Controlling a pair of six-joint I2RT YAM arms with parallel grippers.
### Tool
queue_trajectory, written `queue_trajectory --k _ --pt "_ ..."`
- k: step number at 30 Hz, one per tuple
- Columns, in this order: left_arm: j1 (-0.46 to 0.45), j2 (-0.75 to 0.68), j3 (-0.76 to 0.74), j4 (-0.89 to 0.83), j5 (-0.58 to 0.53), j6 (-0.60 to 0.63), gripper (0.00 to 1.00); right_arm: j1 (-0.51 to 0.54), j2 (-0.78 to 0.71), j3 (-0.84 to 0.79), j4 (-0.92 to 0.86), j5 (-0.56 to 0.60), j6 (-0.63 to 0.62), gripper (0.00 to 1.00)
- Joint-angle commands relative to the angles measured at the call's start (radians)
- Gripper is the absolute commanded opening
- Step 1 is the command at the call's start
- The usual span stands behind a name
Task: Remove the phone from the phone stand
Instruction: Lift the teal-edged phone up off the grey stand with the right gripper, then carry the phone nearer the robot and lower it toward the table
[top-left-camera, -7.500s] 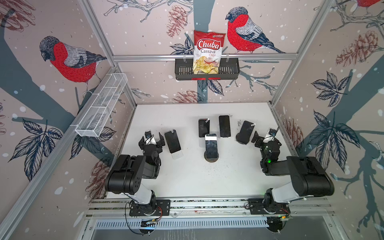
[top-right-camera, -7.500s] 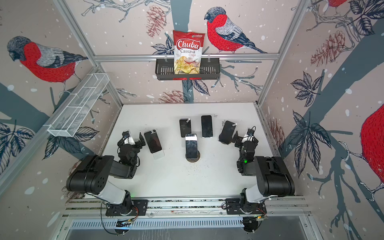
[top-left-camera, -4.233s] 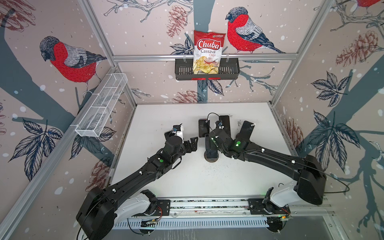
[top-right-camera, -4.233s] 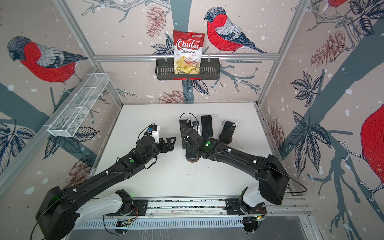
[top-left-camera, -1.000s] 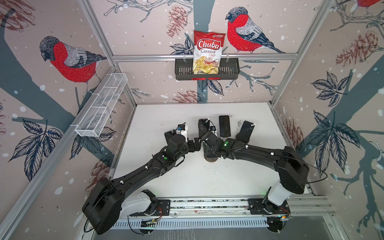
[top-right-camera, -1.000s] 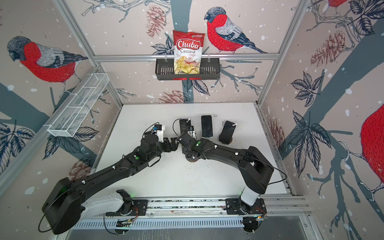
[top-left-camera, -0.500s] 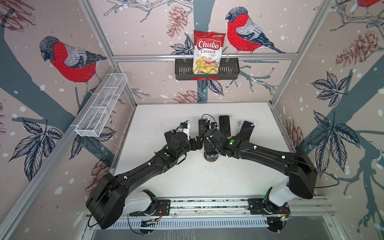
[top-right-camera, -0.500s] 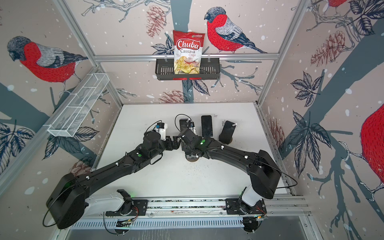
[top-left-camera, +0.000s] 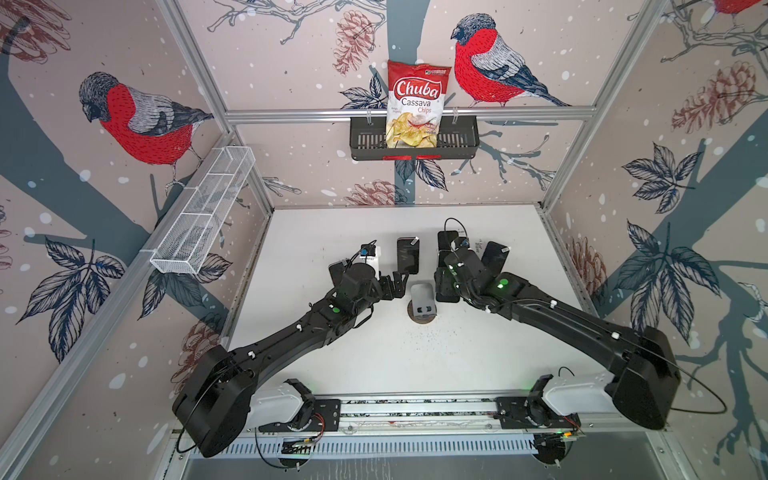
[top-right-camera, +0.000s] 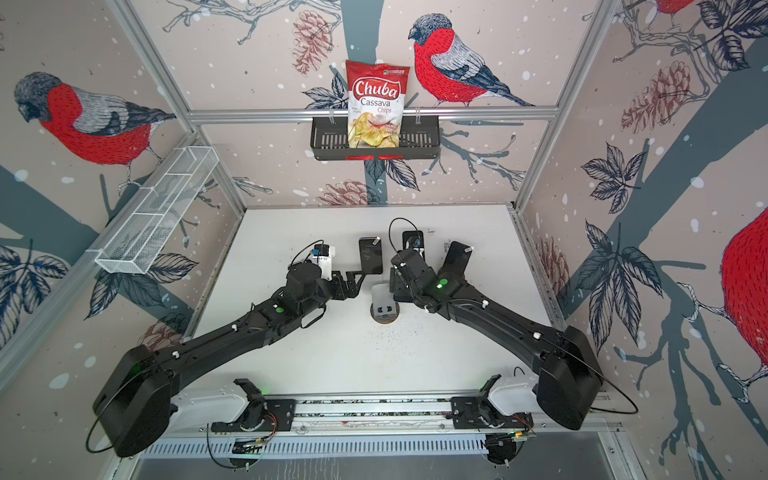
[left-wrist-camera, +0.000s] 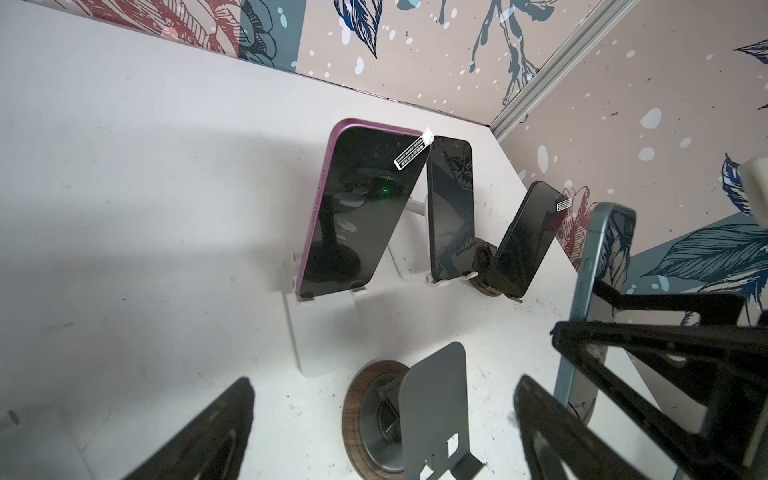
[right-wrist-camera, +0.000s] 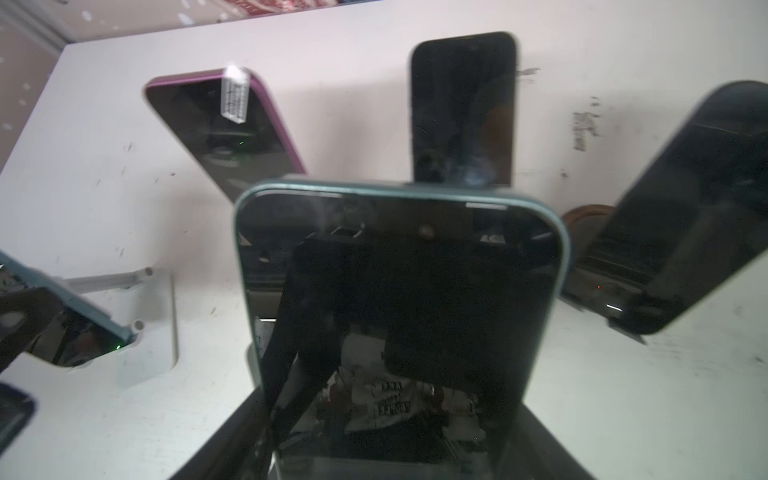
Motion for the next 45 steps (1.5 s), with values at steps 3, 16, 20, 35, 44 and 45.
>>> queue_trajectory --k 3,16,20,35,44,45 --pt "-0.002 0.000 0.008 0.036 0.005 0.007 0.97 -0.048 -0.059 -0.069 -0.020 -0.014 0.001 0.67" --pt "-0.002 0.006 0.008 0.039 0.011 -0.008 0.97 -0.079 -0.130 -0.239 0.009 -0.089 0.043 0.67" --pt "-0.002 0.002 0.004 0.034 0.003 -0.014 0.97 -0.079 -0.126 -0.283 0.025 -0.115 0.056 0.67" --pt "-0.002 0.005 -0.003 0.046 0.007 -0.022 0.97 -0.062 -0.068 -0.358 0.097 -0.144 0.096 0.67" --pt "-0.002 -0.006 -0.018 0.054 0.001 -0.016 0.97 -0.037 0.026 -0.335 0.108 -0.126 0.090 0.67" --pt "-0.003 -0.006 -0.018 0.054 0.000 -0.017 0.97 -0.034 0.036 -0.331 0.108 -0.124 0.088 0.68"
